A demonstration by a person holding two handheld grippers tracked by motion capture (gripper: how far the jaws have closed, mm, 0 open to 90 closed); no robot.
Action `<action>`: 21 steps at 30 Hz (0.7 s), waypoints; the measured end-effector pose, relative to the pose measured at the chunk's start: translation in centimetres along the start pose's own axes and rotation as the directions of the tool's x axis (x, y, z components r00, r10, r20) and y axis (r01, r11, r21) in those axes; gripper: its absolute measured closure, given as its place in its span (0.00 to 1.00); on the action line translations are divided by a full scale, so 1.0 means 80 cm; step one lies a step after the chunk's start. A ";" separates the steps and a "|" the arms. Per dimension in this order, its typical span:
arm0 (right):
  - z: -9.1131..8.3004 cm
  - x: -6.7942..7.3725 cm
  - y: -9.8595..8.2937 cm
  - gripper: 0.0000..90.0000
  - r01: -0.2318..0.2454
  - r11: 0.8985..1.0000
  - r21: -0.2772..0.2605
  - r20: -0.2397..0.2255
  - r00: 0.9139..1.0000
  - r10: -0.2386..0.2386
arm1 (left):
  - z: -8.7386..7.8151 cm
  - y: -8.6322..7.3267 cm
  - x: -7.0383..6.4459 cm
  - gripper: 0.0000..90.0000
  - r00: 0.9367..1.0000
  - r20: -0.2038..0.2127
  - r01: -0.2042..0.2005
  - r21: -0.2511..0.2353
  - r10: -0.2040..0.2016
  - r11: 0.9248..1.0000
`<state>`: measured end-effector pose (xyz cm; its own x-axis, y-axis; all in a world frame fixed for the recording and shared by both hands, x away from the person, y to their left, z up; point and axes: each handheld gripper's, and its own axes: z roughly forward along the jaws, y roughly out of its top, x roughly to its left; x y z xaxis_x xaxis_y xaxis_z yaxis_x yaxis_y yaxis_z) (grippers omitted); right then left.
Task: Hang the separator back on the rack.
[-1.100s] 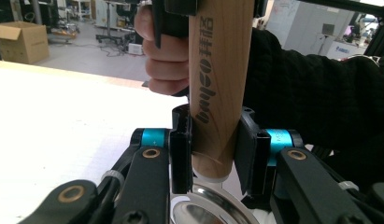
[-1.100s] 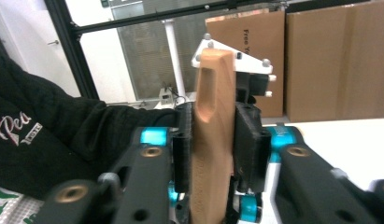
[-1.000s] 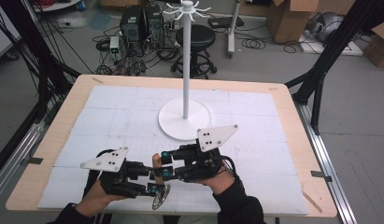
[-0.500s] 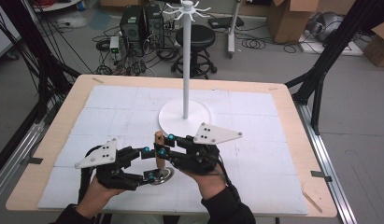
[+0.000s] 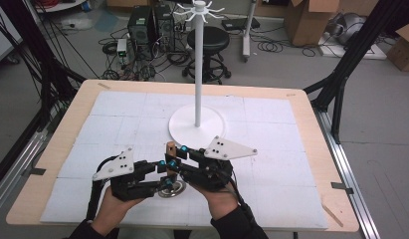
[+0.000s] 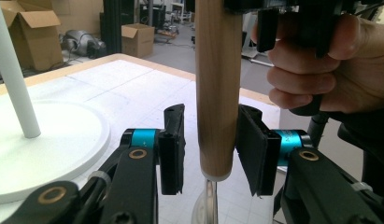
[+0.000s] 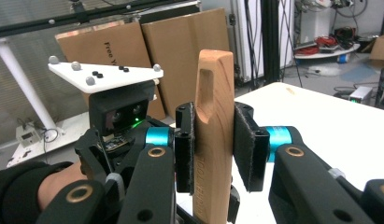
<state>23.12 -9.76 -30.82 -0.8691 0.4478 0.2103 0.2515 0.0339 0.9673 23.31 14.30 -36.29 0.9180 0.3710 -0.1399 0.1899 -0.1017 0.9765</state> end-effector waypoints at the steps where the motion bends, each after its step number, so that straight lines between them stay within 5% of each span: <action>1: 0.000 0.000 0.000 0.80 0.000 1.000 0.000 0.000 1.000 0.000 | 0.000 0.000 0.000 0.71 1.000 0.000 0.000 0.000 0.000 1.000; 12: -0.007 -0.002 -0.005 0.79 -0.024 0.999 -0.029 0.053 0.998 0.026 | 0.007 0.005 -0.001 0.81 1.000 -0.014 -0.018 0.024 0.019 1.000; 14: -0.016 -0.007 -0.003 0.54 -0.049 0.998 -0.048 0.066 0.996 0.052 | 0.011 0.008 0.000 0.81 1.000 -0.009 -0.007 0.024 0.007 1.000; 20: -0.057 -0.016 -0.002 0.35 0.013 0.996 -0.092 0.173 0.985 0.003 | 0.018 0.012 0.007 0.81 1.000 0.005 0.023 0.014 -0.023 1.000; 21: -0.080 -0.022 -0.005 0.28 0.061 0.994 -0.089 0.226 0.973 -0.040 | 0.019 0.013 0.009 0.81 1.000 0.004 0.028 0.012 -0.028 1.000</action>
<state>21.82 -16.29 -30.65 -0.7596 0.6364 0.1342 0.1592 -0.0181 0.9871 24.71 13.03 -35.62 0.9139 0.3697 -0.1675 0.2194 -0.1029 0.9702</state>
